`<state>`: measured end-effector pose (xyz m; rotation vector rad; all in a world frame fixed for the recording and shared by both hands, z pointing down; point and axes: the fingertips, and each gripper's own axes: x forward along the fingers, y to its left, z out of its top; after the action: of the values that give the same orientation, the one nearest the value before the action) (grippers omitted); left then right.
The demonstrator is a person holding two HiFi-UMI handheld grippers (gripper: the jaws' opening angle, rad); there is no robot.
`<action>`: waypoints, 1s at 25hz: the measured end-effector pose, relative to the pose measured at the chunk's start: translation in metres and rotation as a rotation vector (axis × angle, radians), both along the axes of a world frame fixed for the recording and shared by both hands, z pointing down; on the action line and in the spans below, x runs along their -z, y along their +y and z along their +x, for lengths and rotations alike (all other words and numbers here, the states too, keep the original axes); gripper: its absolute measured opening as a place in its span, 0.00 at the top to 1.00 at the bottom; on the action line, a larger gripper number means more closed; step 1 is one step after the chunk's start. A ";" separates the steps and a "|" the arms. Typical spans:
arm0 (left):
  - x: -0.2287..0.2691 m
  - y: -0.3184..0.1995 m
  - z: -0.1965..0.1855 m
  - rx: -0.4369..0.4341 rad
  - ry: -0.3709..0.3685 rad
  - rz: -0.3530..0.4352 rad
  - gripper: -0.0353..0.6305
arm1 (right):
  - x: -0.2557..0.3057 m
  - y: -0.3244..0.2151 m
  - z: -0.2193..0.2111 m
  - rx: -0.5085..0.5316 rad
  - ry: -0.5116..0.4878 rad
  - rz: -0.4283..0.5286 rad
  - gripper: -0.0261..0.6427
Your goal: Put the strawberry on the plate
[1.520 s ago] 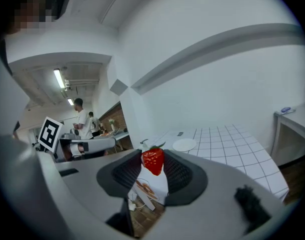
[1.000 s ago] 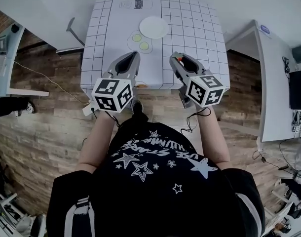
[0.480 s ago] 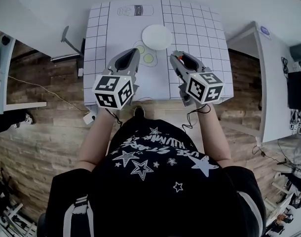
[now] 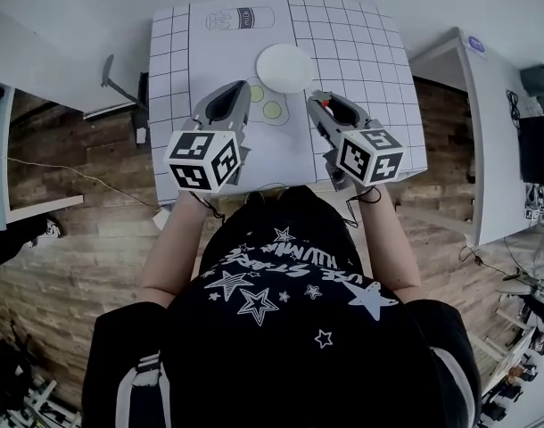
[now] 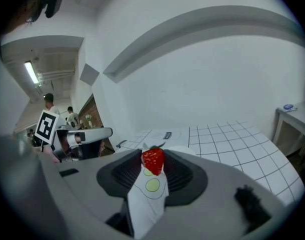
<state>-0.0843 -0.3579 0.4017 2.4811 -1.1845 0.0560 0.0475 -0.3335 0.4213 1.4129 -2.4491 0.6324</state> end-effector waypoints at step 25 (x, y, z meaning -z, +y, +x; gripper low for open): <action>-0.031 -0.080 0.017 0.043 -0.055 -0.060 0.93 | -0.061 -0.107 -0.004 0.098 0.036 -0.095 0.74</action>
<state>-0.0673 -0.4382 0.4322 2.4159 -1.2395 0.1462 0.0435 -0.4402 0.4825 1.2491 -2.4095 0.6859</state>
